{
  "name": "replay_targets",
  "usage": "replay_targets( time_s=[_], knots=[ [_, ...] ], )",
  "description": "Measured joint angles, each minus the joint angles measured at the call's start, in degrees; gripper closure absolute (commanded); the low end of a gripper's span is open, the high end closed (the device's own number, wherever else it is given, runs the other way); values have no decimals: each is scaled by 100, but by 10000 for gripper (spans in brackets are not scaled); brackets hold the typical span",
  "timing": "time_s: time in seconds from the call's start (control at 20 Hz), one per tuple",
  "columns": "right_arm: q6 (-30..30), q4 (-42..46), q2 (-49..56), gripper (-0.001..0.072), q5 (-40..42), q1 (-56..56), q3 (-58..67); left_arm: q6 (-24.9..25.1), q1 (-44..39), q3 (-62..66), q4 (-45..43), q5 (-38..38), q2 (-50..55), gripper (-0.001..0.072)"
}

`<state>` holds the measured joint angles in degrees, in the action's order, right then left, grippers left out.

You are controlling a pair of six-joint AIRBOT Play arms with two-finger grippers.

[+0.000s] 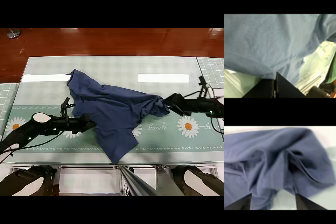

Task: Fold the shirts.

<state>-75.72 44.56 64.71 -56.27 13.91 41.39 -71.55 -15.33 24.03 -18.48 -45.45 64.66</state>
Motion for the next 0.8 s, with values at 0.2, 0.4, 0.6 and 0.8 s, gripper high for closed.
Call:
replay_targets(
  time_s=[0.2, 0.4, 0.6, 0.8],
  knots=[
    [-129, -55, 892, 118, 105, -378, 479, 24, 0, 11, 4, -50, 0, 675],
    [-236, -103, 1449, 687, 107, -595, 734, 42, 0, 11, 9, -57, 0, 675],
    [-90, -13, 1547, 687, -313, -568, 1226, 76, 229, 186, 2, -133, -15, 675],
    [-164, 199, 1386, 687, -1047, -431, 2951, 153, 992, 1528, 61, -529, -199, 675]
  ],
)
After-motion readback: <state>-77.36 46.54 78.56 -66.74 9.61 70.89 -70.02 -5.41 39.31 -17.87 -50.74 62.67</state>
